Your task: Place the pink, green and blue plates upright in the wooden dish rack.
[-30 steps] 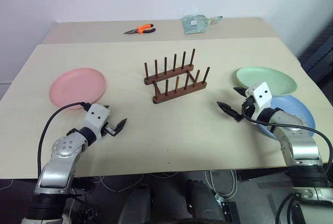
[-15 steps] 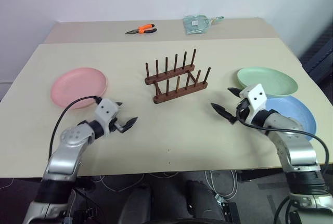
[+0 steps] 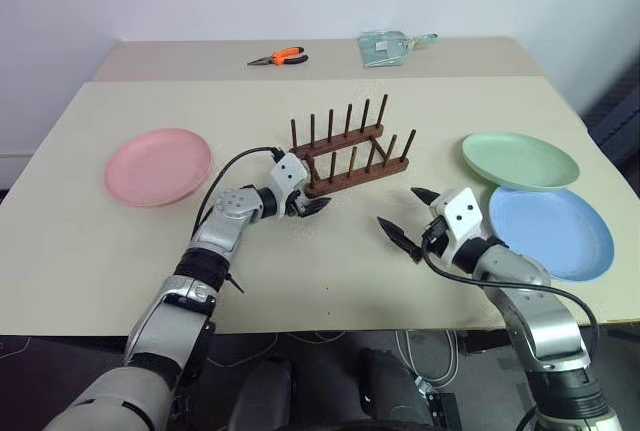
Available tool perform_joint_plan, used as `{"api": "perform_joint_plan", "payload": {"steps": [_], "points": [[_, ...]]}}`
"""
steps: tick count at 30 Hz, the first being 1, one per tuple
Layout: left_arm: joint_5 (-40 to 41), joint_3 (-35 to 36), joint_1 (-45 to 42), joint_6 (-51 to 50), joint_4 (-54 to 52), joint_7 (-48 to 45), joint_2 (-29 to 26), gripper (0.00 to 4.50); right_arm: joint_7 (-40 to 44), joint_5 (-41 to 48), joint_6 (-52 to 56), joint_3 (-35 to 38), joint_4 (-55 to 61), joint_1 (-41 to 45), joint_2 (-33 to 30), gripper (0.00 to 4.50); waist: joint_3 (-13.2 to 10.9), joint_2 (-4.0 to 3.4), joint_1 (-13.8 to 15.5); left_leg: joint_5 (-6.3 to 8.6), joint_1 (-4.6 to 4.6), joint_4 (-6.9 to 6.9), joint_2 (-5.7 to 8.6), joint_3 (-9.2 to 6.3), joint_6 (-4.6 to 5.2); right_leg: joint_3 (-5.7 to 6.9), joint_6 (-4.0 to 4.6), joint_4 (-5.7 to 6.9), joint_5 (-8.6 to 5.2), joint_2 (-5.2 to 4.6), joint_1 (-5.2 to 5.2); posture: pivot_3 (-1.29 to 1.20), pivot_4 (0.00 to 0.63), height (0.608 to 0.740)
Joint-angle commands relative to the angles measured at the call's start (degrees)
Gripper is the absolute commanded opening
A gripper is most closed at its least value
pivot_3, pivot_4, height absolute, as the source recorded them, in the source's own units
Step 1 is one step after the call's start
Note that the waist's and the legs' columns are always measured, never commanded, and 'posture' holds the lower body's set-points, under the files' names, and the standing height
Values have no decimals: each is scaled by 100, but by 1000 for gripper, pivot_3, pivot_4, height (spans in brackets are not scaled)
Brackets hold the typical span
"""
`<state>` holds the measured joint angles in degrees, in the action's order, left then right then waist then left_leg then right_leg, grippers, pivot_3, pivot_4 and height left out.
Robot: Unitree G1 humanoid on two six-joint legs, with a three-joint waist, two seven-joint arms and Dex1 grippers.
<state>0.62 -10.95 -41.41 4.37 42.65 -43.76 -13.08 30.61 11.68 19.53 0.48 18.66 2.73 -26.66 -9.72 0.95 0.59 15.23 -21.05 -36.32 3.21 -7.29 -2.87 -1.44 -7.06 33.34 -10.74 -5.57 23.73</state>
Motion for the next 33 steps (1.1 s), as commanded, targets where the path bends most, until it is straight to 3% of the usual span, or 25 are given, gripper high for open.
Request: {"api": "perform_joint_plan", "payload": {"steps": [1, 3, 8, 12, 13, 14, 18, 19, 21, 24, 28, 29, 33], "points": [[-110, -74, 48, 153, 205, -127, 9, 1634, -52, -5, -7, 167, 311, 29, -92, 4500, 0, 0, 0, 0, 4, 0, 0, 0, 0, 0, -4, 0, -2, 0, -5, 0, 150, 740], [-135, -122, 104, 299, 140, -288, -47, 797, -45, -9, 10, 251, 359, -14, -168, 4500, -1, 1, 0, 1, 19, 3, 0, 0, 1, 0, -8, -3, -6, 0, -18, 0, 150, 740], [69, -230, 357, 648, -400, -1114, -260, 764, 185, 59, 132, 545, 539, -279, -611, 4500, -1, 0, -4, 5, 33, 13, -1, 0, 7, -1, -8, -5, -9, 0, -28, 0, 150, 740], [524, -322, 690, 277, -1332, -2248, -593, 764, 681, 270, 379, 887, 758, -788, -1191, 4500, -2, -1, -3, 7, 30, 15, -1, 0, 10, -1, -8, -8, -10, 0, -27, 0, 150, 740], [563, -336, 735, 170, -1464, -2421, -682, 1801, 748, 300, 407, 975, 783, -893, -1283, 4500, -3, -1, -1, 7, 30, 15, -2, 0, 11, -1, -7, -8, -11, 0, -27, 0, 150, 740], [575, -345, 767, 92, -1546, -2538, -758, 2121, 793, 321, 431, 1047, 798, -970, -1345, 4500, -3, 0, -2, 7, 30, 14, -2, -1, 11, -1, -5, -8, -12, 0, -27, 0, 150, 740], [344, -334, 801, 59, -1477, -2435, -979, 4178, 871, 309, 482, 1197, 774, -1163, -1502, 4500, -4, 1, -4, 8, 37, 11, -3, 0, 11, -1, -4, -7, -29, 0, -33, 0, 150, 740], [222, -329, 821, 30, -1399, -2305, -1071, 4493, 916, 313, 507, 1197, 761, -1202, -1544, 4253, -4, 1, -4, 8, 42, 14, -4, 0, 11, -1, -9, -7, -33, 0, -36, 0, 150, 740], [85, -298, 912, -137, -1346, -2099, -1248, 4500, 1014, 373, 612, 1174, 785, -1281, -1613, 3646, -4, 1, -9, 8, 45, 15, -4, 0, 12, -1, -11, -7, -34, 0, -37, 0, 150, 740], [475, -205, 1385, -786, -2081, -2318, -1494, 3571, 1095, 369, 621, 1037, 838, -1320, -1614, 2208, -2, -1, -47, 9, 55, 20, -6, 1, 12, -1, -12, -7, -35, 0, -42, 0, 150, 740], [1119, -274, 2148, -2066, -3743, -2397, -1594, 1518, 971, 99, 572, 580, 649, -1052, -1500, 71, -1, -3, -143, 11, 61, 27, -11, 0, 15, -1, -6, 0, -42, 0, -44, 0, 150, 740], [1095, -340, 2296, -2215, -4048, -2172, -1488, 1097, 850, -58, 527, 432, 514, -924, -1436, 0, -1, -4, -141, 11, 61, 27, -12, -1, 15, -1, -5, 0, -44, 0, -43, 0, 150, 740], [842, -465, 2513, -2468, -4436, -1161, -834, 1097, 434, -655, 365, -67, -129, -389, -1213, 0, -2, -2, -21, 11, 51, 16, -4, -8, 15, 0, -7, -5, -48, -6, -48, 0, 150, 740]]}}
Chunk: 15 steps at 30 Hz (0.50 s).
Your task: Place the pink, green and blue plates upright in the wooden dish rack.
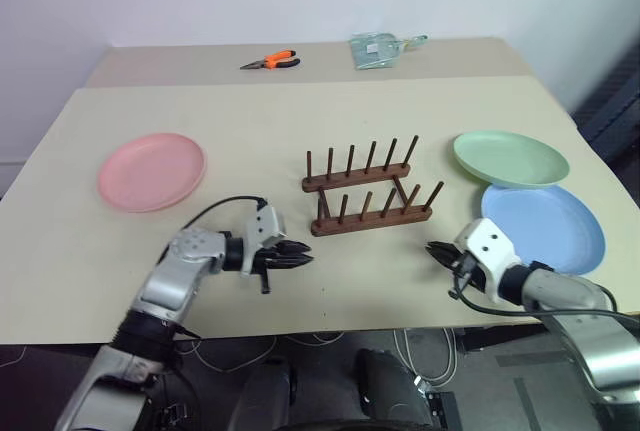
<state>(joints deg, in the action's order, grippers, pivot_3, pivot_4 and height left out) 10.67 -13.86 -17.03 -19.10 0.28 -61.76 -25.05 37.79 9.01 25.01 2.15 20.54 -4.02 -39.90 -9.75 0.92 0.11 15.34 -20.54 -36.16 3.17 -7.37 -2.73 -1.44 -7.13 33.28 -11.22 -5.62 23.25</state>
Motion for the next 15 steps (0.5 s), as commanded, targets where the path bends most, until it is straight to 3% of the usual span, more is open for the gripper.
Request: {"api": "perform_joint_plan", "payload": {"steps": [1, 5, 8, 15], "points": [[-293, -179, 62, -73, -138, 964, 558, 1097, -382, -534, -236, -349, -498, 433, 168, 0, 0, 0, 57, 0, 1, 0, 1, 1, 0, 0, 0, -4, 0, 0, -3, 0, 150, 740], [-1087, -171, -269, 131, 624, 2384, 1075, 1097, -879, -986, -384, -653, -1381, 1134, 559, 0, 3, 5, 64, 0, 8, -5, 7, 1, 0, 0, 0, -7, 1, -3, -14, 0, 150, 740], [-1173, 93, -586, 123, 1218, 3089, 1308, 1097, -1168, -1223, -551, -781, -2045, 1656, 839, 0, 7, 6, 46, -1, 16, -5, 7, 1, -1, 0, 1, -2, 3, -1, -17, 0, 150, 740], [-1111, 250, -784, 410, 1681, 3328, 1247, 1097, -1254, -1324, -958, -827, -2889, 2378, 1098, 0, 14, 8, -51, -1, 21, 0, 4, 1, -1, 1, -6, 5, 8, 3, -15, 0, 150, 740]]}}
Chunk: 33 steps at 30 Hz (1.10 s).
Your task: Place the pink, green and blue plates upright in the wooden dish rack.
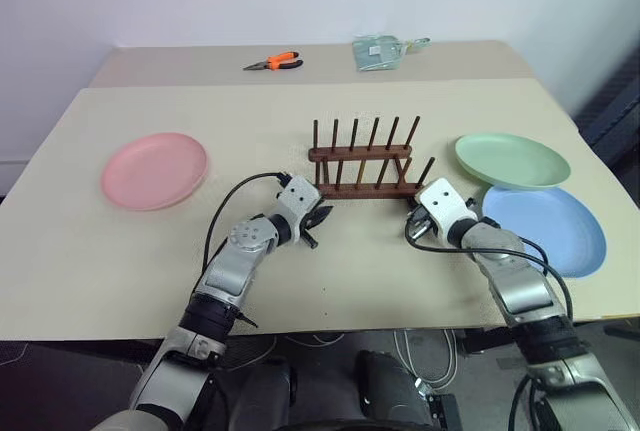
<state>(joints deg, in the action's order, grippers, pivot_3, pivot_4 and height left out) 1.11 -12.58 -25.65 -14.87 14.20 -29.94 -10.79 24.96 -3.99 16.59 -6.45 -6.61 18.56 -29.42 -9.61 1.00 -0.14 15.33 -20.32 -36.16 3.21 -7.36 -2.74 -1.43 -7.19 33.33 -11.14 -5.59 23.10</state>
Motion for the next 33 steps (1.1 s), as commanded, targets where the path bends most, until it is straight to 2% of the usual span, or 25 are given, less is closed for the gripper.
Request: {"api": "perform_joint_plan", "payload": {"steps": [1, 3, 5, 6, 9, 10, 11, 14, 16, 23, 25, 27, 29, 33], "points": [[-98, 182, 147, -10, 179, 93, -255, 1043, 206, 113, -93, 78, -66, 103, 21, 244, 0, 0, -43, 0, 0, 0, 0, 0, 0, 0, -1, 1, 1, 0, 0, 0, 150, 740], [77, 329, 293, -65, -53, -28, -394, 1025, 482, 331, -35, 154, 176, 30, -26, 853, 0, 0, -84, 0, 0, 2, 0, -3, 0, 0, -10, 2, 6, 1, 0, 0, 150, 740], [541, 763, 509, -263, -529, -192, -577, 1603, 773, 530, -65, 178, 617, -121, -87, 1827, 0, -1, -124, 0, 2, 10, -3, -3, 0, 0, -10, 2, 6, 3, 5, 0, 150, 740], [831, 1195, 565, -402, -774, -90, -642, 1906, 945, 642, -66, 159, 915, -234, -123, 2311, -1, -1, -137, 0, -1, 16, -6, -2, 0, 0, -10, 4, 6, 4, 15, 0, 150, 740], [1241, 2299, 447, -673, -1043, 662, -784, 3367, 1211, 728, -51, 50, 1522, -475, -171, 3847, -11, -4, -153, 0, -15, 18, -10, -9, 0, 1, -8, 14, 3, 8, 35, 0, 150, 740], [1237, 2739, 257, -685, -922, 1239, -816, 3829, 1242, 663, -78, -24, 1605, -514, -168, 4317, -13, -2, -144, 0, -18, 15, -9, -11, 0, 2, -8, 17, 3, 8, 37, 0, 150, 740], [1259, 3140, 71, -763, -841, 1794, -818, 4392, 1275, 609, -106, -89, 1654, -540, -167, 4500, -15, 2, -111, 0, -18, 12, -9, -12, 0, 3, -9, 16, 3, 7, 35, 0, 150, 740], [1404, 4310, -400, -1185, -614, 3347, -794, 4457, 1279, 477, -191, -247, 1586, -492, -98, 4500, -15, 13, -46, 0, -17, 7, -5, -17, -1, 6, -12, 8, 2, 5, 25, 0, 150, 740], [1565, 4837, -541, -1363, -606, 3938, -725, 4457, 1275, 421, -252, -333, 1485, -399, -48, 4500, -15, 12, -51, 1, -14, 8, 4, -18, -3, 6, -16, -1, 1, -2, 16, 0, 150, 740], [2331, 5676, -559, -2394, -1163, 4873, -327, 4457, 1337, 437, -353, -391, 1363, -187, 5, 4500, -21, 32, -38, 1, -22, 5, 6, -22, -15, 10, -8, -1, 7, -3, 19, 0, 150, 740], [2791, 5973, -600, -2724, -1115, 4992, -193, 4457, 1327, 443, -389, -356, 1363, -147, 2, 4500, -20, 33, -54, 1, -19, 8, 5, -22, -15, 10, -16, -1, 2, -2, 18, 0, 150, 740], [3321, 6253, -686, -3010, -995, 5024, -82, 3930, 1286, 466, -405, -301, 1414, -124, 16, 4500, -21, 34, -58, 1, -17, 10, 4, -22, -16, 10, -18, 1, 0, -2, 19, 0, 150, 740], [3609, 6413, -749, -3107, -897, 5121, -34, 3151, 1237, 474, -415, -247, 1479, -130, 22, 4500, -21, 34, -53, 1, -18, 9, 4, -21, -16, 10, -18, 1, 0, -1, 20, 0, 150, 740], [4011, 6572, -896, -3021, -816, 5332, 51, 953, 1249, 658, -247, -18, 1600, -111, -24, 4500, -23, 39, -42, 1, -19, 7, 5, -21, -17, 10, -17, -1, 0, -2, 17, 0, 150, 740]]}}
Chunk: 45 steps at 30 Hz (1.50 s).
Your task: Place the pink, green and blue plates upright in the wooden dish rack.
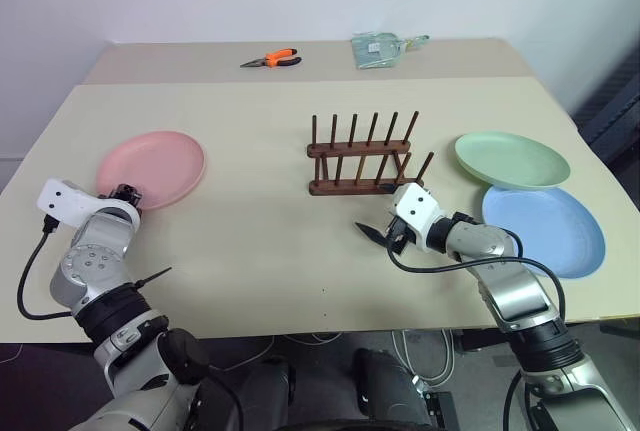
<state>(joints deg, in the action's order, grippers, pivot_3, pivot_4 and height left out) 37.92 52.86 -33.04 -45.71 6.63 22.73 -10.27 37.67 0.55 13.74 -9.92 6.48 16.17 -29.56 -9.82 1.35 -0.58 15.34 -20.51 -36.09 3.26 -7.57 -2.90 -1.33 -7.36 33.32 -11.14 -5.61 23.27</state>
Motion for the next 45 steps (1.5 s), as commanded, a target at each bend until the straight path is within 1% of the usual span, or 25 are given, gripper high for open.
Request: {"api": "perform_joint_plan", "payload": {"steps": [1, 2, 5, 6, 8, 9, 11, 14, 16, 19, 22, 25, 29, 30, 31, 33, 34, 35, 36, 37, 39, 40, 42, 44, 45], "points": [[350, -103, -159, 90, -104, -68, -25, 456, -19, 274, 114, 405, 334, 146, -19, 4500, -4, 6, 6, 0, -1, 0, 0, 0, 0, 0, 1, 0, 1, 0, 0, 0, 150, 740], [304, -393, -143, 142, -226, -354, -79, 47, 8, 353, 170, 488, 413, 173, -47, 4500, -5, 8, 11, -1, -1, 0, 0, -1, -1, 1, 2, 1, 1, 0, 0, 0, 150, 740], [227, -1214, -140, 288, -659, -1161, -175, 47, 110, 473, 231, 623, 693, 284, -153, 4500, -10, 15, 9, -2, -5, -2, 0, 0, -3, 1, 6, 1, 3, 0, 2, 0, 150, 740], [233, -1359, -140, 325, -731, -1302, -191, 47, 129, 491, 231, 633, 758, 316, -168, 4500, -10, 16, 2, -2, -7, -2, 1, 1, -4, 1, 11, 0, 7, 1, 3, 0, 150, 740], [-5, -2291, -355, 511, -1140, -1930, -261, 47, 251, 598, 188, 581, 1204, 793, -153, 4500, -13, 16, -8, -2, -6, 1, 0, 2, -4, 0, 16, -1, 9, 0, 4, 0, 150, 740], [-75, -2587, -447, 585, -1245, -2120, -274, 47, 301, 595, 161, 525, 1339, 971, -160, 4500, -17, 15, -9, -2, -10, 1, 0, 2, -4, 1, 17, 0, 10, 1, 8, 0, 150, 740], [-88, -2981, -740, 641, -1337, -2281, -167, 47, 293, 147, -47, 228, 1307, 1380, -232, 4500, -18, 16, -9, -4, -15, 0, -1, 3, -7, 1, 18, 1, 11, 1, 12, 0, 150, 740], [-284, -3522, -1115, 659, -1393, -2338, -82, 47, 152, -500, -338, -165, 904, 1998, -226, 4500, -17, 16, -20, -4, -10, 7, 0, 3, -7, 1, 3, -9, 2, 1, 8, 0, 150, 740], [-297, -3765, -1353, 567, -1406, -2292, 39, 47, -9, -959, -585, -404, 523, 2370, -194, 4500, -18, 16, -35, -4, -9, 9, -1, 7, -7, -1, 6, -12, 4, 1, 8, 0, 150, 740], [-259, -3932, -1577, 377, -1434, -2160, 190, 47, -198, -1678, -1086, -754, -99, 2644, -314, 4500, -19, 17, -25, -4, -13, 8, -1, 9, -7, -2, 19, -9, 11, 1, 15, 0, 150, 740], [-66, -3912, -1672, 188, -1564, -2065, 314, 0, -456, -2120, -1404, -821, -519, 2721, -380, 3669, -20, 18, -20, -4, -19, 7, -1, 8, -7, -2, 19, -13, 11, 1, 17, 0, 150, 740], [31, -3936, -1637, -15, -1737, -2038, 341, 0, -595, -2378, -1569, -806, -650, 2688, -408, 2237, -23, 17, -20, -5, -28, 6, -1, 8, -8, -2, 19, -12, 12, 1, 24, 0, 150, 740], [209, -3787, -1521, -250, -1798, -1954, 398, 0, -741, -2615, -1702, -763, -668, 2625, -405, 131, -24, 18, -26, -5, -33, 5, -1, 7, -8, -2, 20, -10, 13, 2, 30, 0, 150, 740], [299, -3722, -1512, -281, -1808, -1953, 434, 0, -775, -2669, -1741, -752, -666, 2619, -400, 54, -24, 17, -25, -5, -33, 5, -1, 7, -9, -2, 19, -10, 12, 2, 30, 0, 150, 740], [430, -3612, -1524, -284, -1822, -1933, 499, 345, -811, -2716, -1785, -735, -660, 2615, -394, 18, -25, 17, -20, -5, -33, 5, -1, 7, -9, -2, 19, -11, 12, 2, 29, 0, 150, 740], [687, -3306, -1628, -146, -1803, -1829, 635, 1109, -883, -2779, -1855, -675, -636, 2604, -393, 0, -28, 22, -17, -5, -35, 2, -1, 6, -9, -2, 19, -11, 12, 2, 29, 0, 150, 740], [799, -3108, -1720, 2, -1752, -1735, 692, 1573, -918, -2784, -1883, -630, -617, 2592, -404, 0, -29, 23, -5, -5, -36, 0, 0, 6, -9, -2, 19, -11, 12, 1, 29, 0, 150, 740], [881, -2922, -1816, 150, -1676, -1614, 720, 2157, -951, -2755, -1905, -571, -587, 2569, -420, 0, -30, 25, -6, -5, -38, -2, 0, 5, -9, -2, 20, -11, 13, 1, 28, 0, 150, 740], [833, -2781, -1900, 298, -1549, -1512, 646, 2644, -960, -2607, -1881, -427, -526, 2514, -433, 0, -32, 26, -5, -6, -38, -2, 0, 5, -9, -2, 20, -12, 13, 1, 29, 0, 150, 740], [490, -2846, -1864, 487, -1400, -1615, 348, 3103, -815, -2118, -1700, -113, -361, 2368, -396, 0, -32, 27, -3, -6, -39, -2, 0, 4, -10, -2, 20, -12, 13, 1, 29, 0, 150, 740], [-163, -3232, -1614, 734, -1220, -2054, -274, 3103, -300, -882, -1064, 518, 117, 2033, -260, 0, -32, 26, -13, -6, -37, 4, 0, 4, -10, -1, 20, -12, 13, 2, 29, 0, 150, 740], [-324, -3388, -1512, 817, -1178, -2229, -459, 3103, -135, -510, -829, 689, 296, 1929, -223, 0, -32, 24, -25, -6, -36, 6, -1, 4, -10, -2, 20, -13, 13, 4, 29, 0, 150, 740], [-720, -3984, -1054, 1076, -1214, -2968, -945, 3103, 124, 602, 82, 1228, 755, 1779, -103, 0, -32, 19, -31, -5, -34, 9, -1, 6, -9, -5, 21, -16, 13, 4, 28, 0, 150, 740], [-673, -4559, -342, 1224, -1556, -4105, -1295, 3103, 143, 1989, 1210, 2037, 1043, 1701, 48, 0, -33, 17, -23, -5, -36, 6, -1, 6, -7, -6, 22, -15, 13, 4, 28, 0, 150, 740], [-581, -4754, -77, 1243, -1725, -4538, -1390, 3103, 130, 2426, 1571, 2302, 1112, 1659, 70, 0, -36, 12, -6, -5, -36, 6, -1, 6, -7, -6, 24, -16, 13, 4, 27, 0, 150, 740]]}}
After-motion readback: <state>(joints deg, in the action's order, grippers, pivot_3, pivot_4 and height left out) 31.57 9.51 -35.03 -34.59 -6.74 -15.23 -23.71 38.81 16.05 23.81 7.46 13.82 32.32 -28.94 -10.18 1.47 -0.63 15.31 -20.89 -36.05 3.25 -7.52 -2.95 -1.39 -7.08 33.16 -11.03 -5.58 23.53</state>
